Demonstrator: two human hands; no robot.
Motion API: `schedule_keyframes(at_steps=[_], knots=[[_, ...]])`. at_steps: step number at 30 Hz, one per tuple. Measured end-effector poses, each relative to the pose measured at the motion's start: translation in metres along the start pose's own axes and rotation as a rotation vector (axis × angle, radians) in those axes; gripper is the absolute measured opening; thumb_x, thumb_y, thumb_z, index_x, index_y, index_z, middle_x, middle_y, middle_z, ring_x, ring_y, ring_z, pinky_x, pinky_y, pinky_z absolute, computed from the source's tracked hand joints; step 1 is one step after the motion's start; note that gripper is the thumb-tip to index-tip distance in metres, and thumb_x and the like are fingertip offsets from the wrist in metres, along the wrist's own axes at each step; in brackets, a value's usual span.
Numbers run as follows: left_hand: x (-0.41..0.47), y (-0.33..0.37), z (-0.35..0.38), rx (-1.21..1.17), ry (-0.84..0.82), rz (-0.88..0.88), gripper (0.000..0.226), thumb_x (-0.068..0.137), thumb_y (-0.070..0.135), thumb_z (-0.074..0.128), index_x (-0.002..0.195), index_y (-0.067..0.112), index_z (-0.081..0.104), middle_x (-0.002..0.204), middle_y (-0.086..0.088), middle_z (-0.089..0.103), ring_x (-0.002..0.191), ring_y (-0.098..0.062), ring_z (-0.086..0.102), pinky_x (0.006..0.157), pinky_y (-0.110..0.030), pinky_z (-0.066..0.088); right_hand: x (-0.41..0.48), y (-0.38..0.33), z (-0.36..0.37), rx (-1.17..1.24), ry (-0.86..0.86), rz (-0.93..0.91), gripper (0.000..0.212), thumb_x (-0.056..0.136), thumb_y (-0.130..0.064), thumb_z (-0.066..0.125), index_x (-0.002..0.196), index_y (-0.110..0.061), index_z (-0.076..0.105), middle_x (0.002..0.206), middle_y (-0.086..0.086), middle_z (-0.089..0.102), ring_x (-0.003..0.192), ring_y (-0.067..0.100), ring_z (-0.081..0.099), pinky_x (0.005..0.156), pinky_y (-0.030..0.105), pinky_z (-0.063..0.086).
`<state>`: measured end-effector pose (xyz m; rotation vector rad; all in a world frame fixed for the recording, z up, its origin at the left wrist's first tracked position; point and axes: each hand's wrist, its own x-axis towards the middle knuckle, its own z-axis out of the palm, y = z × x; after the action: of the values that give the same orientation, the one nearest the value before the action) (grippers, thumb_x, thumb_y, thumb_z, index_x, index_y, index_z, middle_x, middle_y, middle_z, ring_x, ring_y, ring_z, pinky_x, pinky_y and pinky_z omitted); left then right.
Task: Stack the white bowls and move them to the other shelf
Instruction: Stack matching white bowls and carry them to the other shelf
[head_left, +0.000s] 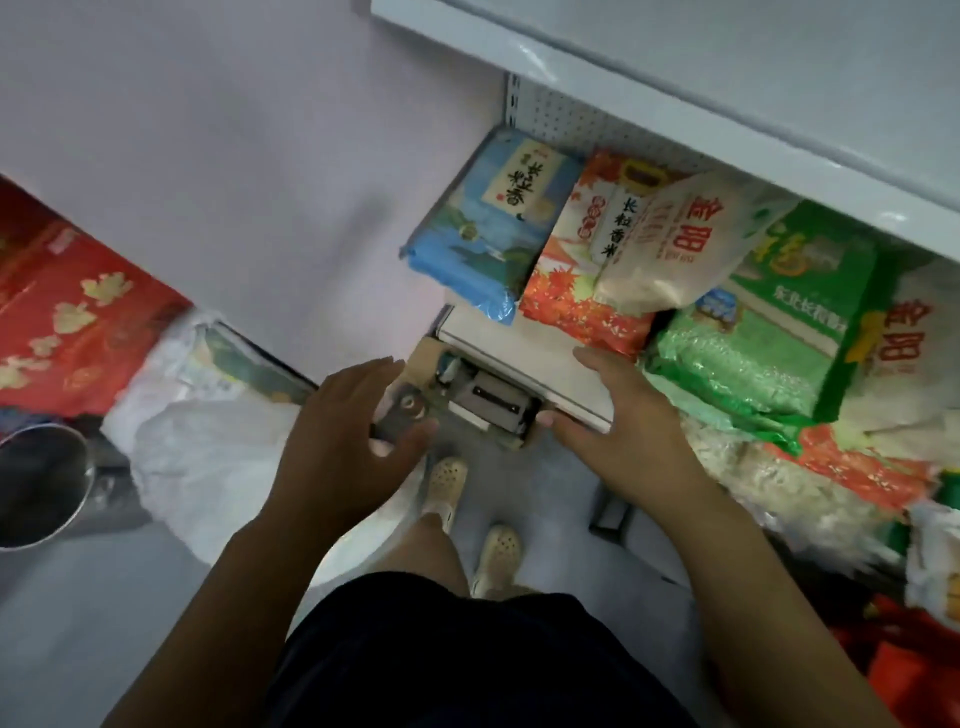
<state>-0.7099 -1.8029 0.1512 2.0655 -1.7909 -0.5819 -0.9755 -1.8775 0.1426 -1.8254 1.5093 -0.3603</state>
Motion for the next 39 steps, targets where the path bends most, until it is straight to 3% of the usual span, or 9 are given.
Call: schedule_keyframes(at_steps=[4, 10, 14, 20, 22, 27, 31, 36, 39], knots=[[-0.05, -0.024, -0.012, 0.017, 0.026, -0.172, 0.068, 0.082, 0.061, 0.06, 0.141, 0.025, 0.056, 0.142, 0.003, 0.06, 0.131, -0.02, 0.053, 0.103, -0.032, 0.039, -0.013, -0.02, 0.031, -0.006, -0.145, -0.082, 0.08, 0.084, -0.038, 0.083, 0.15, -0.014, 0.046, 0.15, 0.001, 0.049, 0.135, 0.007, 0.041, 0.101, -0.002, 0.019], [-0.118, -0.053, -0.024, -0.054, 0.05, -0.34, 0.066, 0.088, 0.059, 0.066, 0.147, 0.032, 0.049, 0.151, 0.012, 0.051, 0.139, -0.014, 0.044, 0.11, -0.023, 0.027, -0.022, -0.067, 0.075, -0.046, -0.305, -0.227, 0.087, 0.084, -0.035, 0.084, 0.155, -0.013, 0.039, 0.152, 0.003, 0.046, 0.14, 0.016, 0.043, 0.113, 0.024, 0.034], [-0.186, -0.087, -0.042, -0.061, 0.161, -0.461, 0.067, 0.088, 0.051, 0.071, 0.148, 0.031, 0.048, 0.15, 0.013, 0.051, 0.139, -0.01, 0.044, 0.109, -0.022, 0.028, -0.035, -0.113, 0.125, -0.132, -0.457, -0.354, 0.091, 0.084, -0.044, 0.081, 0.157, -0.022, 0.031, 0.152, -0.011, 0.039, 0.138, 0.005, 0.036, 0.11, 0.021, 0.029], [-0.326, -0.158, -0.076, -0.05, 0.301, -0.71, 0.068, 0.089, 0.051, 0.069, 0.149, 0.027, 0.048, 0.15, 0.009, 0.052, 0.138, -0.014, 0.047, 0.108, -0.026, 0.033, -0.089, -0.211, 0.225, -0.225, -0.66, -0.594, 0.092, 0.086, -0.048, 0.078, 0.159, -0.027, 0.026, 0.163, -0.006, 0.03, 0.147, 0.015, 0.033, 0.118, 0.037, 0.035], [-0.382, -0.181, -0.085, -0.067, 0.374, -0.791, 0.066, 0.09, 0.051, 0.069, 0.149, 0.029, 0.047, 0.15, 0.01, 0.052, 0.138, -0.014, 0.046, 0.108, -0.029, 0.036, -0.119, -0.247, 0.27, -0.29, -0.713, -0.685, 0.093, 0.087, -0.05, 0.076, 0.16, -0.028, 0.022, 0.165, -0.008, 0.026, 0.149, 0.014, 0.029, 0.12, 0.032, 0.029], [-0.53, -0.231, -0.112, -0.098, 0.525, -0.981, 0.065, 0.09, 0.054, 0.068, 0.148, 0.032, 0.048, 0.147, 0.014, 0.052, 0.136, -0.01, 0.047, 0.108, -0.024, 0.034, -0.223, -0.339, 0.384, -0.335, -0.866, -0.895, 0.092, 0.088, -0.049, 0.075, 0.16, -0.027, 0.022, 0.165, -0.009, 0.025, 0.149, 0.009, 0.026, 0.106, 0.012, 0.018], [-0.63, -0.262, -0.128, -0.051, 0.624, -1.134, 0.064, 0.089, 0.05, 0.07, 0.146, 0.026, 0.052, 0.146, 0.009, 0.055, 0.136, -0.014, 0.048, 0.11, -0.027, 0.037, -0.307, -0.396, 0.461, -0.346, -0.981, -1.077, 0.09, 0.088, -0.045, 0.076, 0.159, -0.025, 0.026, 0.163, -0.007, 0.03, 0.148, 0.011, 0.029, 0.109, 0.016, 0.022], [-0.712, -0.27, -0.133, -0.103, 0.809, -1.313, 0.062, 0.091, 0.05, 0.069, 0.146, 0.025, 0.052, 0.143, 0.01, 0.055, 0.133, -0.008, 0.044, 0.104, -0.019, 0.03, -0.385, -0.441, 0.519, -0.386, -1.141, -1.201, 0.089, 0.087, -0.046, 0.077, 0.159, -0.025, 0.029, 0.161, -0.009, 0.033, 0.148, 0.01, 0.031, 0.117, 0.026, 0.03], [-0.751, -0.269, -0.121, -0.153, 0.894, -1.446, 0.064, 0.091, 0.049, 0.069, 0.148, 0.03, 0.048, 0.146, 0.012, 0.052, 0.137, -0.01, 0.044, 0.105, -0.021, 0.03, -0.42, -0.46, 0.55, -0.46, -1.241, -1.283, 0.088, 0.088, -0.045, 0.076, 0.159, -0.027, 0.028, 0.161, -0.012, 0.031, 0.148, 0.007, 0.03, 0.116, 0.022, 0.028]])
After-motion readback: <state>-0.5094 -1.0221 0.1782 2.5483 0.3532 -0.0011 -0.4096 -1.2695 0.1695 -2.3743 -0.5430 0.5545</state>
